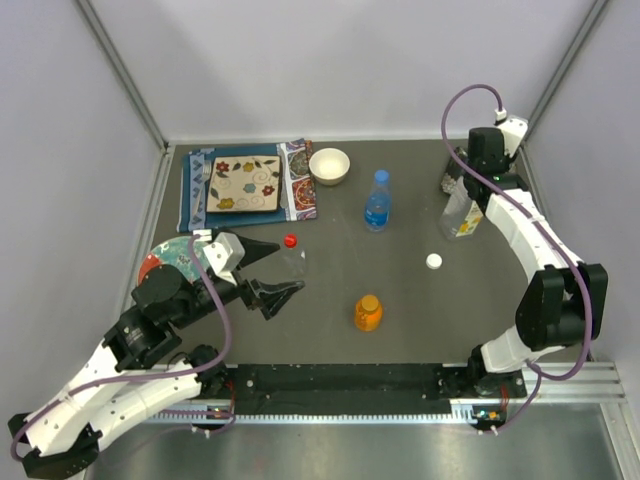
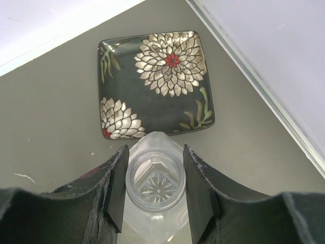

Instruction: Unscrew the bottle caps

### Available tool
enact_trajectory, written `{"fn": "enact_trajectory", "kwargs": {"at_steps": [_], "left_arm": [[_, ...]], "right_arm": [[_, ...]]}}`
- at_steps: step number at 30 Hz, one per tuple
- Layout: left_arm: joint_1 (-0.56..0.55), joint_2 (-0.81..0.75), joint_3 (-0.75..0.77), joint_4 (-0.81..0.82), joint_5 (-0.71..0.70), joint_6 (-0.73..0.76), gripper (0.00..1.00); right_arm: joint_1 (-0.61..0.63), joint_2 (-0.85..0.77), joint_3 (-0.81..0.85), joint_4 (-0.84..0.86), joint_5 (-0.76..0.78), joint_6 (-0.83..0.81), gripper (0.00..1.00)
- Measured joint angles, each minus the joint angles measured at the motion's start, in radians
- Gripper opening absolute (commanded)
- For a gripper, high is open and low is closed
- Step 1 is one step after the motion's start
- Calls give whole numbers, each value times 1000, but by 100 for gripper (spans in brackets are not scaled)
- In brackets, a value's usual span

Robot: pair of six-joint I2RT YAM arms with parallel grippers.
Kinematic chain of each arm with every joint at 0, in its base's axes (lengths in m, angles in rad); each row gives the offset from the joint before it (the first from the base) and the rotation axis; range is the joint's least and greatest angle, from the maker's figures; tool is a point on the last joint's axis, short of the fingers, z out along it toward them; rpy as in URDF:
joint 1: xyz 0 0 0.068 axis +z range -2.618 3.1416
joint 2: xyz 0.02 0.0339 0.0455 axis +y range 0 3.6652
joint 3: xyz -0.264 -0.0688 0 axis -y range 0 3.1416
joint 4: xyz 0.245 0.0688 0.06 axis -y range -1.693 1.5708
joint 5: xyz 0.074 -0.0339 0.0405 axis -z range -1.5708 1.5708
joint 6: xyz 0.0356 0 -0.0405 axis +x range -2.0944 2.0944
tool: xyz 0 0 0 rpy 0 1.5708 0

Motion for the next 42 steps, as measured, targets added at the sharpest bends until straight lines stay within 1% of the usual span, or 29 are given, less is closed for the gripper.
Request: {"fn": "enact_trajectory", "kwargs": {"at_steps": [2, 4, 5, 11, 20, 31, 42], "left_arm": [[0, 0, -4, 2, 0, -3, 99], [0, 1, -6, 2, 1, -7, 98], [0, 3, -7, 2, 2, -10, 99], [0, 20, -8, 2, 12, -18, 98], [0, 28, -21, 10, 31, -30, 98], [0, 29, -34, 21, 39, -41, 99], [0, 40, -47, 33, 43, -44, 99]], "right_arm": [[0, 0, -2, 5, -2, -1, 37], [0, -1, -8, 17, 0, -2, 41], [0, -2, -13, 24, -1, -3, 45], [0, -29, -42, 31, -16, 5, 54], [0, -58, -68, 10, -34, 18, 61], [0, -87, -86, -24, -66, 38, 65], [0, -140, -87, -54, -82, 43, 73]]}}
